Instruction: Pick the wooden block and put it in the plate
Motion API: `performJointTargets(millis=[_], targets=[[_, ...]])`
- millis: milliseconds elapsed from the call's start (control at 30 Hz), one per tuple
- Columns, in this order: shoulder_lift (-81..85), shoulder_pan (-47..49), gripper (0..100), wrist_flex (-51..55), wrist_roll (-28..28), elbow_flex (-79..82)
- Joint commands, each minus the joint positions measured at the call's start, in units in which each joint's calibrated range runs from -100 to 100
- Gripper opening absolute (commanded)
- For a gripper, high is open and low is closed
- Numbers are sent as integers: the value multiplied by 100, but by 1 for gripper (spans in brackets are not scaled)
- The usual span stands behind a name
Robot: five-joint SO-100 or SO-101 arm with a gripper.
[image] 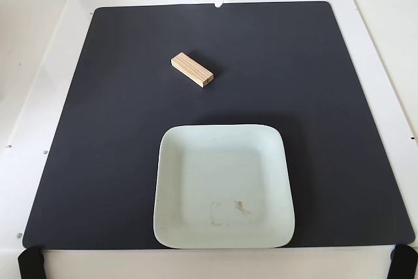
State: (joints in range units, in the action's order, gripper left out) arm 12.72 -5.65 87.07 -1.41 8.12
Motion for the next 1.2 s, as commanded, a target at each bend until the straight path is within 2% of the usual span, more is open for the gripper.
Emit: performJointTargets(millis=[0,67,233,433,500,633,767,1000,1067,1167], targets=[[16,-17,1,46,-772,-232],[25,-17,1,11,-1669,-124],[-18,-398,1,11,-4317,11],[-68,-1025,1,46,-6944,11],[-77,-1260,1,64,-7547,29],[-77,-1596,1,2,-8199,218],[-212,-1731,4,-15,-8471,236],[-984,-2033,38,-42,-8514,-367],[-1280,-2033,42,-122,-8482,-565],[-1628,-1988,39,-519,-8476,-610]])
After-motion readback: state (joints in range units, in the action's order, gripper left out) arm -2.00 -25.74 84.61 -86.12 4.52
